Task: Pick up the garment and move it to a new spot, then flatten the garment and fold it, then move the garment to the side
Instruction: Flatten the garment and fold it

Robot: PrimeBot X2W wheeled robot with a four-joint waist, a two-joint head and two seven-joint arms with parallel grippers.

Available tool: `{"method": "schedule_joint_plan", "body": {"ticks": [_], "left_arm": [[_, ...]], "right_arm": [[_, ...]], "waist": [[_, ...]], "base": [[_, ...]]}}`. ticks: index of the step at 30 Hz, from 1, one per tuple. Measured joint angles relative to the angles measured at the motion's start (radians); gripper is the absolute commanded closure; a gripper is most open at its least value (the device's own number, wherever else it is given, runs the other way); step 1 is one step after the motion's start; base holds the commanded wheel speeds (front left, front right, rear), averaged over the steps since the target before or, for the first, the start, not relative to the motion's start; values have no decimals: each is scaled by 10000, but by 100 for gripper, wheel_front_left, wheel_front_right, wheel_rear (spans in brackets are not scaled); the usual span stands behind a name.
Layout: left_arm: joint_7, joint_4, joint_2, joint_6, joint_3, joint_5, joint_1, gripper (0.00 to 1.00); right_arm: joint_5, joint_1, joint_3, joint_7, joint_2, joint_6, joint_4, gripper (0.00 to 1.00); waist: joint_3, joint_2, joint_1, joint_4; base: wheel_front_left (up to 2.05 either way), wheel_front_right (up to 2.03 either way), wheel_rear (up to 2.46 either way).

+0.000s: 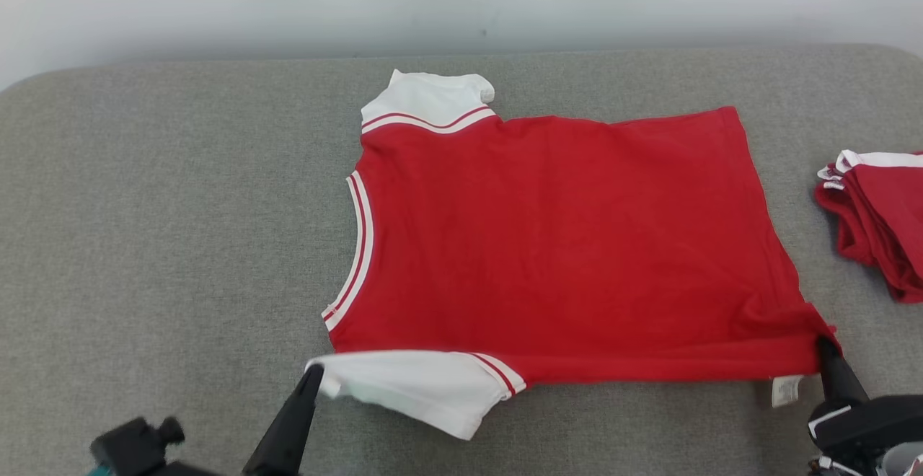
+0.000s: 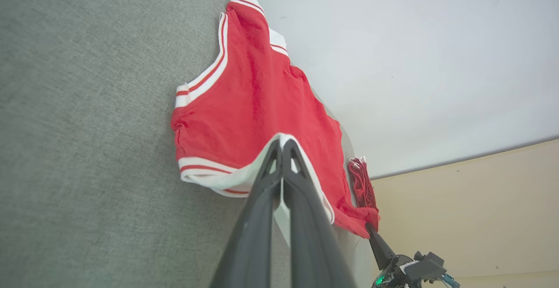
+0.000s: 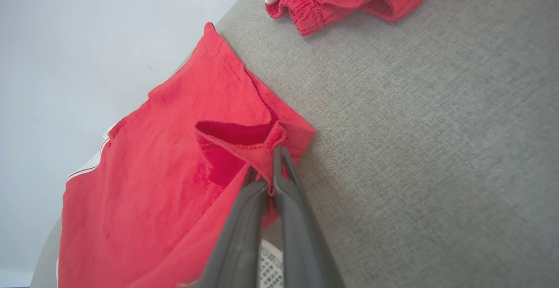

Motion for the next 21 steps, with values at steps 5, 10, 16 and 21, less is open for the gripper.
{"method": "schedule_joint_plan", "body": {"ticks": [5,10,16,21], "left_arm": [[-169,972,-466,-50,-510,681,-1415,100],[-832,2205,-771,33,-723,1768,-2716,100],[-1488,3528,-1104,-67,-991,2573,-3958,100],[-1935,4316,-1292,-155,-1076,2972,-4597,100]], "right_arm": [[297,-492,374,-219,-6,-2,-146,100],[86,-1088,422,-439,-2,-2,217,100],[-50,-1879,443,-842,0,-2,631,100],[0,-2328,602,-1083,-2,-2,930,100]], "waist": [[119,0,1,-19],[309,0,0,15],[514,0,1,67],[673,1,1,52]], "base": [[0,0,0],[0,0,0],[0,0,0],[0,0,0]]}}
